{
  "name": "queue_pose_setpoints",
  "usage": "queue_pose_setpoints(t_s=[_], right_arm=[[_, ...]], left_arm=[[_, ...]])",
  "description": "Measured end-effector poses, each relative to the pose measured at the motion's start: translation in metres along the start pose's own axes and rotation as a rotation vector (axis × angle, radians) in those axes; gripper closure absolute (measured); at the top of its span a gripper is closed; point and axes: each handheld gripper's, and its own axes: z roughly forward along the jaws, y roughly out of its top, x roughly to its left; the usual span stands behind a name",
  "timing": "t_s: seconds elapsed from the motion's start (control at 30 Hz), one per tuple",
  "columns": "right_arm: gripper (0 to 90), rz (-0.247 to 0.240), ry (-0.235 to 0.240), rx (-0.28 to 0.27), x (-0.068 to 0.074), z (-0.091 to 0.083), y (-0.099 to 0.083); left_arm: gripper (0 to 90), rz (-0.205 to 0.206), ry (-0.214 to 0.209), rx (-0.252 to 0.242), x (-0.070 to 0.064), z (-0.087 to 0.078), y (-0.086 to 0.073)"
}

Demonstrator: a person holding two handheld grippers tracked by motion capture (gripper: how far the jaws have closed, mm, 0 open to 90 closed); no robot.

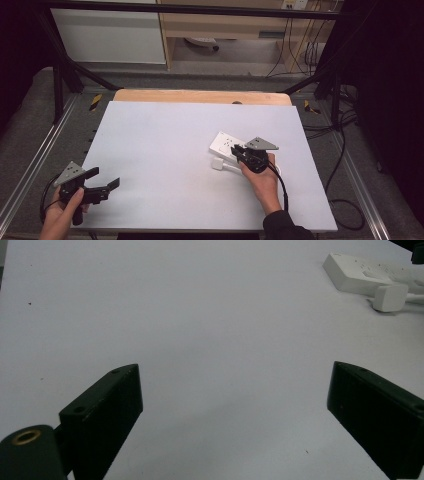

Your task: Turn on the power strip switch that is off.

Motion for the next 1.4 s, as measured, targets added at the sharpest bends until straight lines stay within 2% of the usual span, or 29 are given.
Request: queue_pose_setpoints(t_s=[0.1, 0.2, 0.4, 0.63, 0.7, 0.77, 0.97, 1.13, 1.4], right_arm=[[71.0, -0.010, 0.006, -0.005, 0.004, 0.000, 0.004], [59.0, 0.010, 0.013, 0.009, 0.005, 0.001, 0.005], [32.4, 0.027, -0.008, 0.017, 0.005, -0.001, 0.013], [9.0, 0.054, -0.021, 0.038, 0.008, -0.002, 0.022], [7.3, 0.048, -0.042, 0.050, 0.009, -0.003, 0.024], [6.4, 0.043, -0.041, 0.055, 0.009, -0.004, 0.024], [5.7, 0.043, -0.079, 0.024, 0.007, -0.008, 0.027], [2.2, 0.043, -0.072, 0.013, 0.004, -0.014, 0.032], [2.2, 0.043, -0.067, -0.005, -0.003, -0.026, 0.039]], left_arm=[[7.5, -0.014, 0.006, -0.004, 0.002, -0.001, 0.000], [7.6, -0.009, 0.012, -0.005, 0.001, -0.001, 0.000], [7.4, -0.012, 0.019, -0.005, 0.001, -0.001, 0.000], [6.9, -0.016, 0.010, -0.005, 0.001, 0.000, 0.000], [6.9, -0.012, 0.010, 0.000, 0.000, 0.000, 0.000], [6.8, -0.007, 0.010, 0.003, 0.000, -0.001, 0.000], [6.7, -0.011, 0.011, 0.001, 0.000, 0.000, -0.001], [6.7, -0.007, 0.010, -0.001, 0.000, -0.001, -0.001], [6.7, -0.006, 0.011, -0.001, 0.000, -0.001, -0.001]])
